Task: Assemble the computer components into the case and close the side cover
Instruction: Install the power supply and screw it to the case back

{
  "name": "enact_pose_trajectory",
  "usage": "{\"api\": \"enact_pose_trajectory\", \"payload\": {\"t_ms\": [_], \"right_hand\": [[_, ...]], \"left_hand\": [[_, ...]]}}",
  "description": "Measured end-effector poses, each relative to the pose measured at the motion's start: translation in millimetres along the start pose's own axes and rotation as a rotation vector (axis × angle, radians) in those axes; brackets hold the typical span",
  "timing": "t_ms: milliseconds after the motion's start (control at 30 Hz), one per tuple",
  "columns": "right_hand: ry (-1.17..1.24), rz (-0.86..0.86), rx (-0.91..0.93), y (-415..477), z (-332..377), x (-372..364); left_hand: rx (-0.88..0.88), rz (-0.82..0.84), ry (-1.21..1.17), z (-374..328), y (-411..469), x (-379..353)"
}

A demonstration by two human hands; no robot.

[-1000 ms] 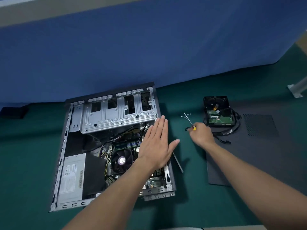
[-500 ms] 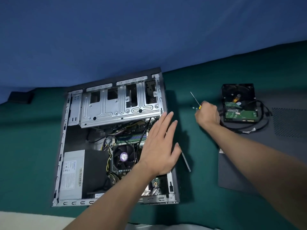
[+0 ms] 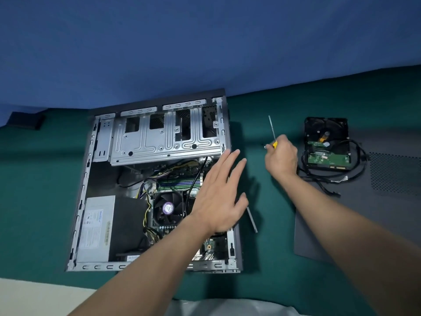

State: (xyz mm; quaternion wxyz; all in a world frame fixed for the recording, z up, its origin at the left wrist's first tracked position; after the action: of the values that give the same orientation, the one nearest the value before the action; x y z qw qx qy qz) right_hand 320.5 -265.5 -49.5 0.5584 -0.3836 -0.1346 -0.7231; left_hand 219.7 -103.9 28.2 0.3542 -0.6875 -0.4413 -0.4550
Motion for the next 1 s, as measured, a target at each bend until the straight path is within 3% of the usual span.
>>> {"api": "enact_pose_trajectory", "payload": {"t_ms": [200,333,533,633,867,1000], "right_hand": [[0.357,0.005,0.05,-45,33,22],[0.527,0.01,0.064,-84,56,37],[0.887,0.104,-0.048,-153,90,36],[1.0,0.13,-0.103,-187,106,27],[0.805,0.098,-0.052,-273,135,-16],[0.699,0.054,0.02,-321,138,-46]], "left_hand": [[-0.018,-0.001,-0.002,2,-2,1],[0.109,-0.065,-0.309,2,-7,21],[0.41,-0.339,-0.85,12,-41,63],[0.422,-0.374,-0.985,24,-70,76],[0.366,-0.331,-0.872,81,-155,88],[0.247,-0.319,-0.246,138,-217,83]]}}
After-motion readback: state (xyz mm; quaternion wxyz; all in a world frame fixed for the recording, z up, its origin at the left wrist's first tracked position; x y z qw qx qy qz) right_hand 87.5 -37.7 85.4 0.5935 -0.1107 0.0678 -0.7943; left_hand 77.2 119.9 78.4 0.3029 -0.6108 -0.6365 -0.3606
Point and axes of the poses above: each hand's wrist, its own y-axis towards the middle knuckle, its own x-axis out of the back of the hand, z = x × y, the point moved 2 cm from there along y, towards the middle knuckle, and after that the axes turned 4 degrees about y, right-handed, at the moved point
